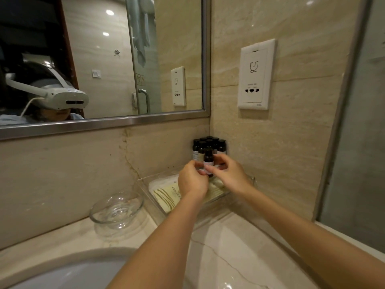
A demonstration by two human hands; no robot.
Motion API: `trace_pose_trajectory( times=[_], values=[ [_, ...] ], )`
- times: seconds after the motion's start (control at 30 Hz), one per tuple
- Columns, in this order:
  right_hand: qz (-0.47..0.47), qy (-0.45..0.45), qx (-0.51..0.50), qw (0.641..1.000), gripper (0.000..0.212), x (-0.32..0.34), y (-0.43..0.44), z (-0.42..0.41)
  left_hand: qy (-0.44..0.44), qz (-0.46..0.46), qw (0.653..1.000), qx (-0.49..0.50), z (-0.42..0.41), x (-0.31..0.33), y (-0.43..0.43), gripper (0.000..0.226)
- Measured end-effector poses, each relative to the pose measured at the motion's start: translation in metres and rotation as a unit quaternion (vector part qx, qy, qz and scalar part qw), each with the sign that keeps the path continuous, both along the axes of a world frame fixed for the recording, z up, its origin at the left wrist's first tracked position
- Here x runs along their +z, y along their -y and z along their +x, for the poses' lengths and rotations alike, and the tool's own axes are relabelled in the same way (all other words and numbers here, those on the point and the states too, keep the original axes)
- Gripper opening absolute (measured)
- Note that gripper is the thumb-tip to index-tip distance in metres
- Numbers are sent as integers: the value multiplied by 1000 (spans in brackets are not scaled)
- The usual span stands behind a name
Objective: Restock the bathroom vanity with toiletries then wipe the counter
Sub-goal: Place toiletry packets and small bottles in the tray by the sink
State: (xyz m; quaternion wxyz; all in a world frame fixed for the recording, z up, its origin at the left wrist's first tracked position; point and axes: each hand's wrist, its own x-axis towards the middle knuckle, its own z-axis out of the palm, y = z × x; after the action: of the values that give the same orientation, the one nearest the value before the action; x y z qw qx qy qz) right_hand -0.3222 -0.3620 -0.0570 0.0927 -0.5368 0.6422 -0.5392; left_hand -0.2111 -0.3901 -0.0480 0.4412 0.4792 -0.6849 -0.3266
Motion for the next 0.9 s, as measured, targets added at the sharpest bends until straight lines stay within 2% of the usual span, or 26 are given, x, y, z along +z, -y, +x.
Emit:
trace_pose_trajectory(
  times=[0.13,0.27,0.43,0.6,0.77,0.9],
  values=[
    [-14,-10,-25,1000,41,3,7,-4,18,-3,1000,-6,0,0,0,23],
    [-4,-15,-99,995,49,4,18,-10,17,7,1000,-4,0,1,0,25],
    [-5,21,-138,990,36,9,29,-15,10,6,1000,1,-1,0,1,24],
    [12,-35,-204,978,24,10,31,-17,11,10,1000,5,-3,0,0,24],
    [42,-80,-192,977,5,12,30,-15,20,7,1000,9,-3,0,1,25],
    [43,-77,-195,977,5,12,29,-16,32,-2,999,7,-3,0,2,25]
  ],
)
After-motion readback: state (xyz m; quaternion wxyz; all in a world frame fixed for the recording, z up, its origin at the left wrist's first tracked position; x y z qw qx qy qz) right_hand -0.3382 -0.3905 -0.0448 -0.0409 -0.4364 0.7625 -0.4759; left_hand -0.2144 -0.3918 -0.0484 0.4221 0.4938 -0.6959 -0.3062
